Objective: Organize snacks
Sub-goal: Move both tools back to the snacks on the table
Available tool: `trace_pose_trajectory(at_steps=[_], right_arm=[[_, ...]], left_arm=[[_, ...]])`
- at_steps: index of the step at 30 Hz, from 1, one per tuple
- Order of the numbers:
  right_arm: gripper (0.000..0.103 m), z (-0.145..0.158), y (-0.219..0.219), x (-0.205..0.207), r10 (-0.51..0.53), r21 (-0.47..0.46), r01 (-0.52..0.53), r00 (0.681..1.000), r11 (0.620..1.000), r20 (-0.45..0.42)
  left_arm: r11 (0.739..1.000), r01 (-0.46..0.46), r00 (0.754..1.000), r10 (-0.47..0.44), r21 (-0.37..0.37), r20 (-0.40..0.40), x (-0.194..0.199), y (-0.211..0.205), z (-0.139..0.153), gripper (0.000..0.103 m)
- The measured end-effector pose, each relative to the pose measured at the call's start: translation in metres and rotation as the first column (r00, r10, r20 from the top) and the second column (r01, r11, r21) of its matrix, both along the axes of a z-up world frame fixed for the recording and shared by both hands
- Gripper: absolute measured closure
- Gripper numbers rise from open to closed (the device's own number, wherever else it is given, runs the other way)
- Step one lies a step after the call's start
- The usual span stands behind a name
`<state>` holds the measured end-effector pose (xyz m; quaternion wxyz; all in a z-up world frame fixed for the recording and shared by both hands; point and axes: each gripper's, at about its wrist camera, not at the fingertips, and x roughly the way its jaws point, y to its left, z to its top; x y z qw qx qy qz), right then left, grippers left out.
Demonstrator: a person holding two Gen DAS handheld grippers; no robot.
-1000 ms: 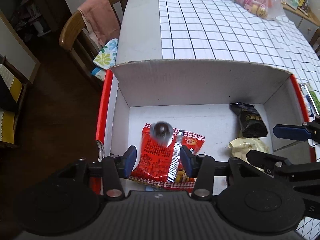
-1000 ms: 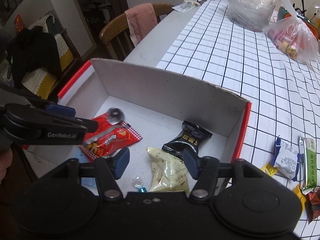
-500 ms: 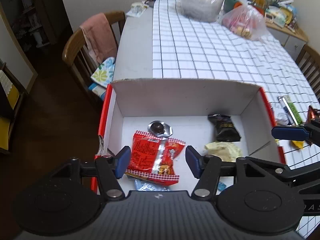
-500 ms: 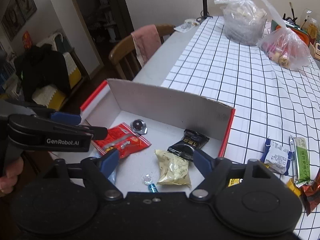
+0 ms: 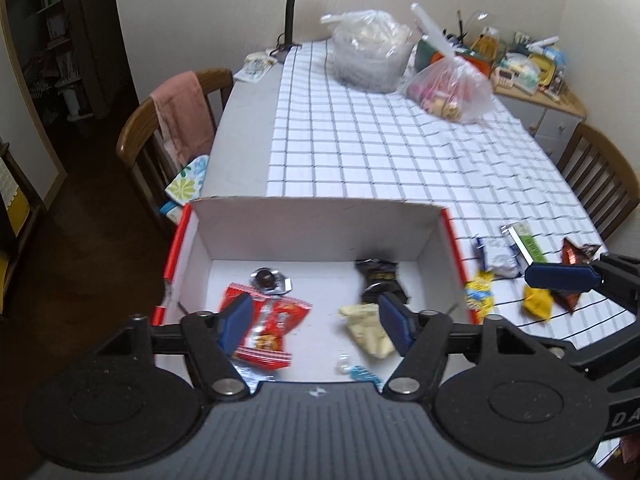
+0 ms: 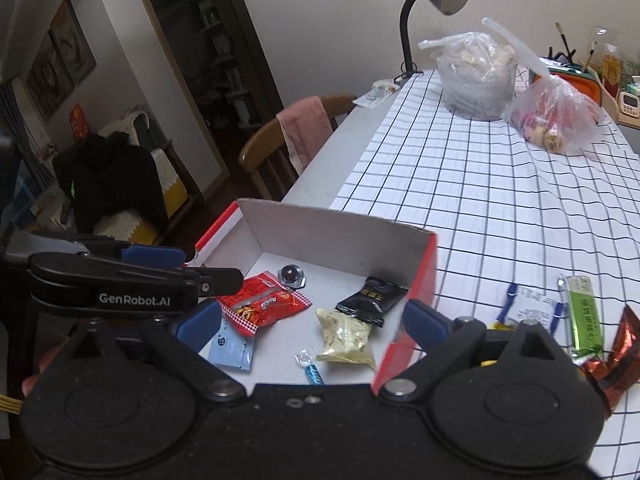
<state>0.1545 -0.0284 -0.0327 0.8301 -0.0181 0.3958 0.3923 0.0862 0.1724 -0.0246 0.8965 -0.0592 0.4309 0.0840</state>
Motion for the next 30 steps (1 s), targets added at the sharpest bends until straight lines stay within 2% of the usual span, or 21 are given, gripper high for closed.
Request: trace_pose_trajectory(at_steps=[6, 14, 22, 30], right_arm=[[0.002, 0.005, -0.044, 0.004, -0.018, 0.008, 0.018, 1.000, 1.000, 0.011], [0.000, 0.000, -0.110, 0.020, -0.052, -0.001, 0.052, 0.999, 0.999, -0.001], [0.000, -0.014, -0.176, 0.046, -0.102, -0.023, 0.102, 0.994, 0.995, -0.030], [0.001, -0.032, -0.227, 0.072, -0.119, -0.067, 0.116, 0.992, 0.991, -0.042]], left_arm=[[1.000, 0.021, 0.999, -0.021, -0.016, 0.026, -0.002, -0.042, 0.006, 0.030], [0.997, 0.029, 0.999, -0.026, -0.068, 0.041, 0.010, -0.105, -0.004, 0.029], [0.993, 0.063, 0.998, -0.061, -0.101, 0.024, 0.036, -0.163, -0.020, 0.028], [0.992, 0.101, 0.994, -0.105, -0.081, -0.035, 0.066, -0.212, -0.049, 0.028]])
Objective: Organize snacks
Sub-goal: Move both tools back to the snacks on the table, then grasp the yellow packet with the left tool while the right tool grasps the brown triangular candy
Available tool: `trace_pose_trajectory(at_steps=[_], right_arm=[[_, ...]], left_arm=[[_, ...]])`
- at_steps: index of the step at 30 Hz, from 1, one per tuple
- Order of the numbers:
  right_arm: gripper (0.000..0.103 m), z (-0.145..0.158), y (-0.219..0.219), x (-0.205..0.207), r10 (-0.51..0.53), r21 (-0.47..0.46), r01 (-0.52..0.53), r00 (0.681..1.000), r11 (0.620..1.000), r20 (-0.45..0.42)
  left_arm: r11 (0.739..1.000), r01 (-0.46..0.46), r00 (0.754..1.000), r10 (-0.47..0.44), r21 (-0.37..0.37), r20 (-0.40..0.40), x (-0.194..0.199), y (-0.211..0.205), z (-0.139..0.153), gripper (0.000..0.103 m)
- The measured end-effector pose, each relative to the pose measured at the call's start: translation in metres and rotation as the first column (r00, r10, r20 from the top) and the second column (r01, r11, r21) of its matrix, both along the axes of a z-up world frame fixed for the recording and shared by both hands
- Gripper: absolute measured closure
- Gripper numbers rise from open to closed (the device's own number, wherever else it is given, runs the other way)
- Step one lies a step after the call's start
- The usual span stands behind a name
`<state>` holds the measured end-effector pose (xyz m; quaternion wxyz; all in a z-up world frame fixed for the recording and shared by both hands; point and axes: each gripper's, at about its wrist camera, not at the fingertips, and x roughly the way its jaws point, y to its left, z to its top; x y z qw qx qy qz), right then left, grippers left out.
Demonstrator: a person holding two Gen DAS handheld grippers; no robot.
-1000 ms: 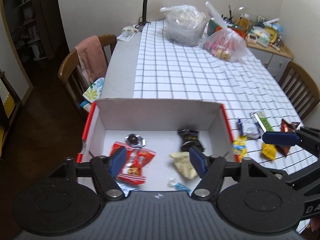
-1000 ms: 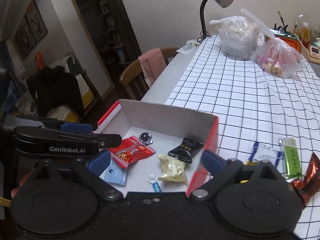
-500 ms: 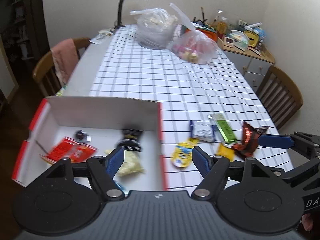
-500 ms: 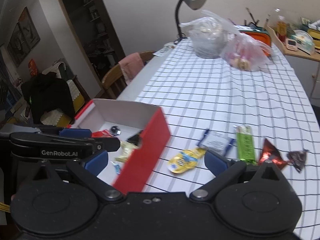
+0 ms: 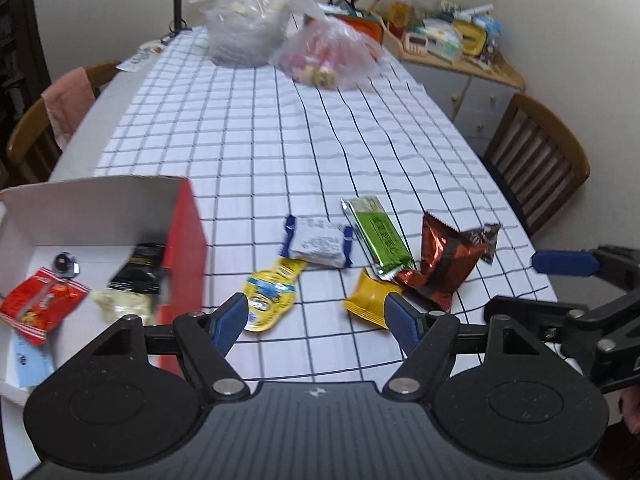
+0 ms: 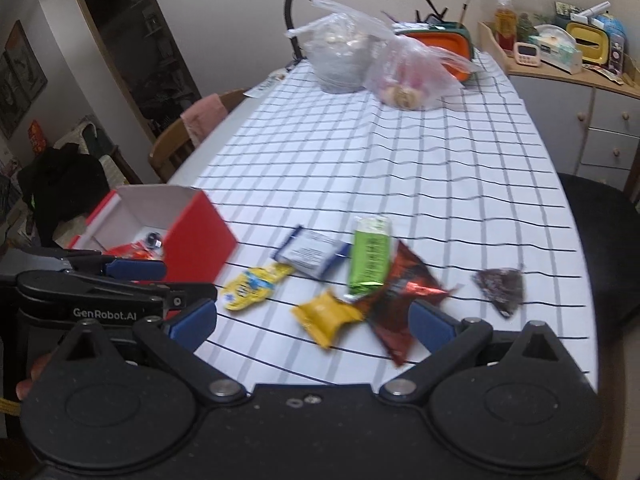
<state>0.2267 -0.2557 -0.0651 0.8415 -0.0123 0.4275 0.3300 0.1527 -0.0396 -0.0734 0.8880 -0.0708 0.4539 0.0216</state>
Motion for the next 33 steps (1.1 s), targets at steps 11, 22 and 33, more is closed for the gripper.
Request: trace_pose_trajectory(at_steps=[11, 22, 33], right_arm=[[0.003, -0.042, -0.057, 0.052, -0.045, -0.120, 0.041, 0.999, 0.992, -0.030], [0.018, -0.087, -0.067, 0.108, -0.081, -0.195, 0.063, 0.993, 0.979, -0.085], [0.032, -0.108, -0.048, 0.138, -0.078, -0.257, 0.059, 0.995, 0.965, -0.068]], left_arm=[[0.987, 0.154, 0.982, -0.149, 0.037, -0.112, 0.049, -0.051, -0.051, 0.028], [0.973, 0.220, 0.957, -0.200, 0.076, -0.212, 0.091, -0.064, -0.091, 0.028], [0.964, 0.254, 0.940, -0.224, 0.085, -0.258, 0.104, -0.069, -0.110, 0.032]])
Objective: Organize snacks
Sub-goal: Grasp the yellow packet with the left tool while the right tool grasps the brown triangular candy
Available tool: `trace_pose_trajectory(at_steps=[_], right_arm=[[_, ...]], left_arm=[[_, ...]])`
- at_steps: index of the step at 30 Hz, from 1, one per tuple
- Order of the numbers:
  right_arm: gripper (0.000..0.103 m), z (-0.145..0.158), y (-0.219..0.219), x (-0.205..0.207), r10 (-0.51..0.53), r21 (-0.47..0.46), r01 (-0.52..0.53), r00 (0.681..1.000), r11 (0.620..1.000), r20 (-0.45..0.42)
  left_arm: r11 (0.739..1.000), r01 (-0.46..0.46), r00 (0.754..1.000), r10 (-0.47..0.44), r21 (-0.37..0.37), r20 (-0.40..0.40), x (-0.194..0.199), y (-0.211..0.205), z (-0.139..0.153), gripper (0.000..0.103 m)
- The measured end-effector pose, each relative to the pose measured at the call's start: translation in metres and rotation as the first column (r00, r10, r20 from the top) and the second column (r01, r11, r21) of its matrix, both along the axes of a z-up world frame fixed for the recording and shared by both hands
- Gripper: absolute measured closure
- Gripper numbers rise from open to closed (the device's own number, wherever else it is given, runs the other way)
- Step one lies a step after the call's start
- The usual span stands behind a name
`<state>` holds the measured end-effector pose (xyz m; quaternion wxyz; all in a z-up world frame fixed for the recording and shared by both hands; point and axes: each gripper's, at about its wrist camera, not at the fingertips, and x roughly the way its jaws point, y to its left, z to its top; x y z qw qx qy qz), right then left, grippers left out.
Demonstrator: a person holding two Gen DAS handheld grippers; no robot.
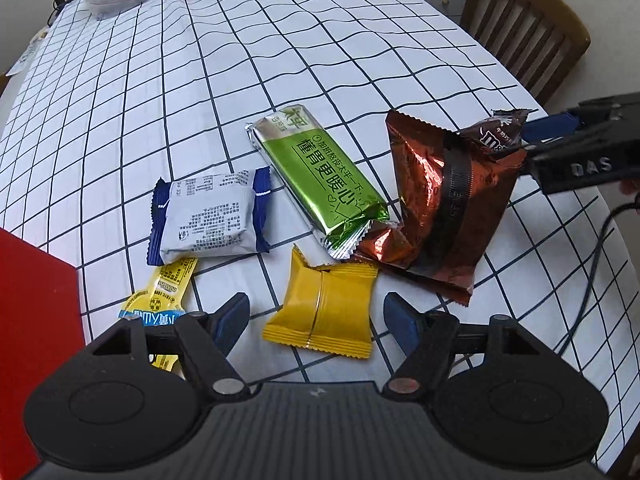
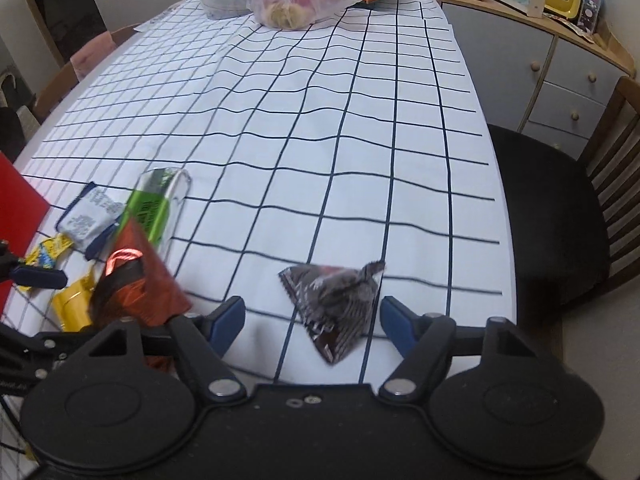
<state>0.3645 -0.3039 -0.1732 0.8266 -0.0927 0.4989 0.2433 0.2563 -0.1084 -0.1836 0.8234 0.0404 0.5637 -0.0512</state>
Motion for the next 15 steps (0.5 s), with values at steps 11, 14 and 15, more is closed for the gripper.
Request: trace_pose_trajectory(at_steps=[11, 14, 15], right_arm=[[0.059, -0.0031, -0.0011, 0.0049, -0.031, 0.004, 0.031, 1.000, 1.000, -0.001], [0.065, -0.0023, -0.0039, 0.0033, -0.045, 0.013, 0.045, 0.999, 0.999, 0.002], [0.066, -0.0023, -0.0042, 0.0021, -0.049, 0.015, 0.048, 0.999, 0.999, 0.005]], left_arm=[[0.999, 0.034, 0.999, -0.034, -0.031, -0.013, 0.0027, -0.0036, -0.0052, 0.061], [0.999, 0.025, 1.000, -0.025, -0.040, -0.011, 0.0022, -0.0023, -0.0045, 0.062], [0.999, 0.020, 1.000, -0.021, -0.038, -0.008, 0.0013, -0.0024, -0.0041, 0.062]])
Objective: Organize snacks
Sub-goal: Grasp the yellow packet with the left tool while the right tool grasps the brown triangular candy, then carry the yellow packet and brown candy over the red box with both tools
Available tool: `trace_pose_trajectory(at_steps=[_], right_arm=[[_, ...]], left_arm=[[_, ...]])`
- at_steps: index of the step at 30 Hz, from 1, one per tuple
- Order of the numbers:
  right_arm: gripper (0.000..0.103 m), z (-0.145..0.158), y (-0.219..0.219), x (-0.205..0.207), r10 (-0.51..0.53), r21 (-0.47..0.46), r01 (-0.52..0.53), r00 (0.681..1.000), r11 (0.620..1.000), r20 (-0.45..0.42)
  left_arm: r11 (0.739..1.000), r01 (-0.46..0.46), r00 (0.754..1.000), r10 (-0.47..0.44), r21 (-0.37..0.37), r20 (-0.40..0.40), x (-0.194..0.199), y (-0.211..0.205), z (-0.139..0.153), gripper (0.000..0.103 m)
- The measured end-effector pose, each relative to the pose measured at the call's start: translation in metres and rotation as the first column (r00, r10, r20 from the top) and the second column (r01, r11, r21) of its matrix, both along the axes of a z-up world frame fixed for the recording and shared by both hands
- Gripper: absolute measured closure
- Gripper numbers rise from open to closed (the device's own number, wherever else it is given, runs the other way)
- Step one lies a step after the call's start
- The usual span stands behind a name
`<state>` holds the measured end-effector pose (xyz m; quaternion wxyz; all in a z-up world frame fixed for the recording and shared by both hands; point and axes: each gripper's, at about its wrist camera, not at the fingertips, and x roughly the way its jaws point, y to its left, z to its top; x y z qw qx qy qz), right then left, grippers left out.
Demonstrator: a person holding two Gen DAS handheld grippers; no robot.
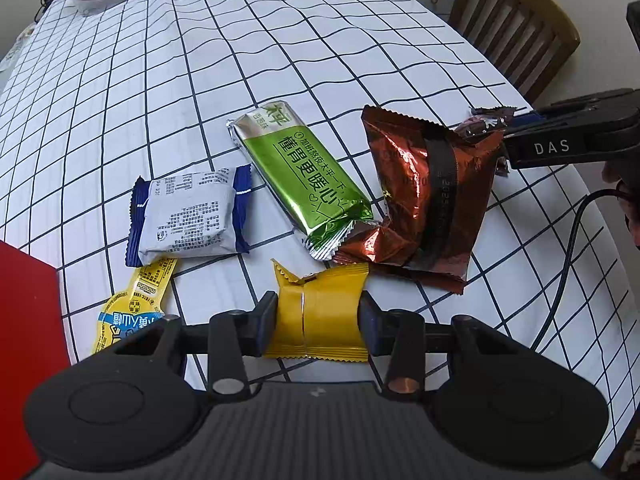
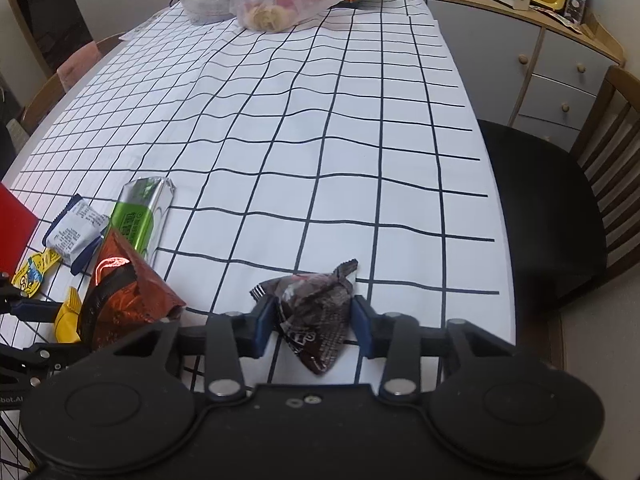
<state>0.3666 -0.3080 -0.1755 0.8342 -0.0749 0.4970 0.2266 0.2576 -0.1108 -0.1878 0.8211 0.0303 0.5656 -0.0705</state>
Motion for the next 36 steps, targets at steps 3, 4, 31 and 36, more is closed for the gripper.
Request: trace_pose_trajectory(at_steps=[3, 4, 31, 36], right_arm=[[0.070, 0.001, -0.002, -0.003, -0.017, 0.004, 0.017, 1.000, 1.000, 0.008], [0.071, 0.001, -0.002, -0.003, -0.023, 0.003, 0.023, 1.000, 1.000, 0.011], [0.073, 0.116, 0.003, -0.100, 0.014, 0.175, -0.032, 0.994, 0.984, 0.106], [0.073, 0.131, 0.031, -0.123, 0.064, 0.204, -0.088, 0.990, 0.975, 0.122]], left_arm=[[1.000, -0.021, 1.000, 0.021, -0.007, 0.005, -0.002, 0.000, 0.001, 0.062], [1.000, -0.029, 1.000, 0.030, -0.010, 0.008, -0.003, 0.001, 0.003, 0.062], [0.966, -0.240, 0.959, 0.251, -0.091, 0.135, -0.072, 0.039, 0.099, 0.062], [0.960, -0.266, 0.949, 0.277, -0.093, 0.151, -0.092, 0.061, 0.118, 0.062]])
